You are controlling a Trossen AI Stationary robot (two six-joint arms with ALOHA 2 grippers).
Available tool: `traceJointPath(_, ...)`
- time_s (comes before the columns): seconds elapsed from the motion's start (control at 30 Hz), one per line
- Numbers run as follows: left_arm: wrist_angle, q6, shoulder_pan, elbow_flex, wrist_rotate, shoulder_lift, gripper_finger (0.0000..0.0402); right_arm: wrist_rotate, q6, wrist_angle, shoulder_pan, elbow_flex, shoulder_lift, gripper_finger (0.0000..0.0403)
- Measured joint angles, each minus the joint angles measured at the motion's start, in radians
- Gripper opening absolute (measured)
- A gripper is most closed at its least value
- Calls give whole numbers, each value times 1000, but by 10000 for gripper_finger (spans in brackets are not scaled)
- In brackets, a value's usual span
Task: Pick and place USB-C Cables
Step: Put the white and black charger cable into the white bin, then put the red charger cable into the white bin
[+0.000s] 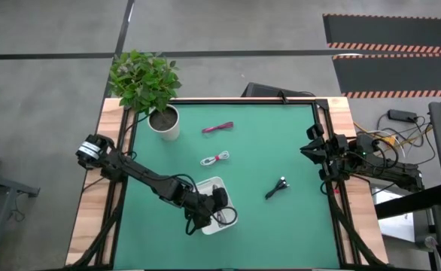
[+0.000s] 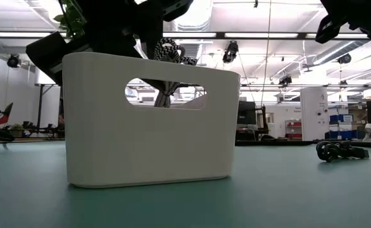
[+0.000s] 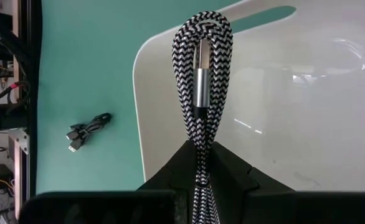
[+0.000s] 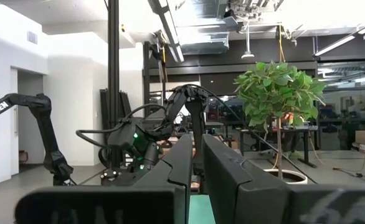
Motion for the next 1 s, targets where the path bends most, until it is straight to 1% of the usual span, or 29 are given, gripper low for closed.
traceJointPath(0.23, 4, 0, 0, 0, 0, 0, 28, 0, 0, 0, 0, 0, 0, 28)
traceJointPath(0.57, 3, 0, 6, 0, -12, 0, 102, 0, -1, -1, 0, 0, 0, 28)
traceJointPath(0.73, 0, -1, 6, 0, -15, 0, 118, 0, -1, -3, 0, 0, 0, 28)
traceJointPath(0.87, 0, 0, 6, 0, -53, -4, 118, 0, 2, -3, 0, 0, 0, 28)
traceJointPath(1.0, 6, 0, -4, 0, -135, -18, 118, 0, 25, -3, 0, 0, 0, 28)
